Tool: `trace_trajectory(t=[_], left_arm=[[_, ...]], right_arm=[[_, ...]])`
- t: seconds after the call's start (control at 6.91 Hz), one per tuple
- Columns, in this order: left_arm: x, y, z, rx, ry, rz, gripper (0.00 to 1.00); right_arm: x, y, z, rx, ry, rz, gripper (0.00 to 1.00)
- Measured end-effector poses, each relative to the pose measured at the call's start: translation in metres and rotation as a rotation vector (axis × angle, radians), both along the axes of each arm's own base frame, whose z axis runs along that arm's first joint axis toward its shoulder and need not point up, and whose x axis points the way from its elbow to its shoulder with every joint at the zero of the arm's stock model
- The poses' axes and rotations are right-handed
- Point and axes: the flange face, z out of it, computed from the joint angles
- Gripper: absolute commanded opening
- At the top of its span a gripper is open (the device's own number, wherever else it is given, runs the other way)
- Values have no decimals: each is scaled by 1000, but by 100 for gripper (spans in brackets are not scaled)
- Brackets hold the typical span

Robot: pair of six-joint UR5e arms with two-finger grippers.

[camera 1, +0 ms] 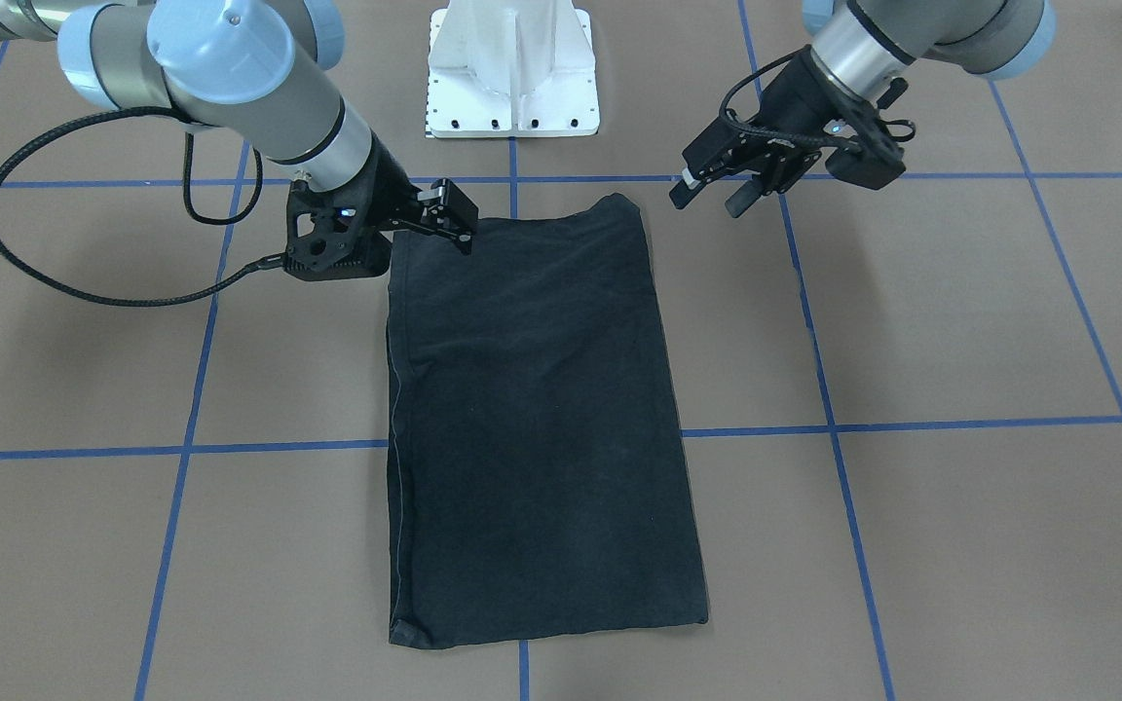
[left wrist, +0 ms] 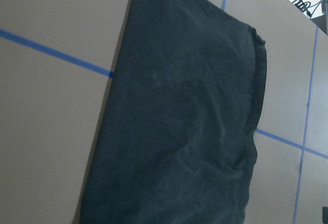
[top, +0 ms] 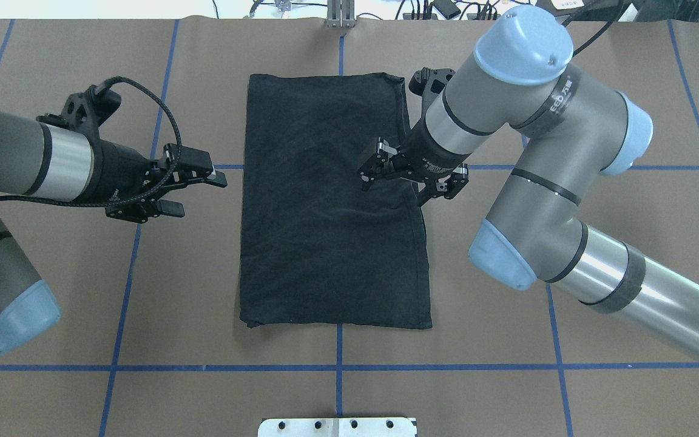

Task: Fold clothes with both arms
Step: 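Move the left gripper to the bundle's near corner while the right gripper presses its middle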

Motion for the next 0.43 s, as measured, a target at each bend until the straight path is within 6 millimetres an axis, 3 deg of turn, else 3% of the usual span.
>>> trace_trajectory(t=[0.43], left_arm=[[53, 19, 33, -35, 31, 5, 100]], right_arm=[[-13, 19, 9, 11, -10, 36, 99]])
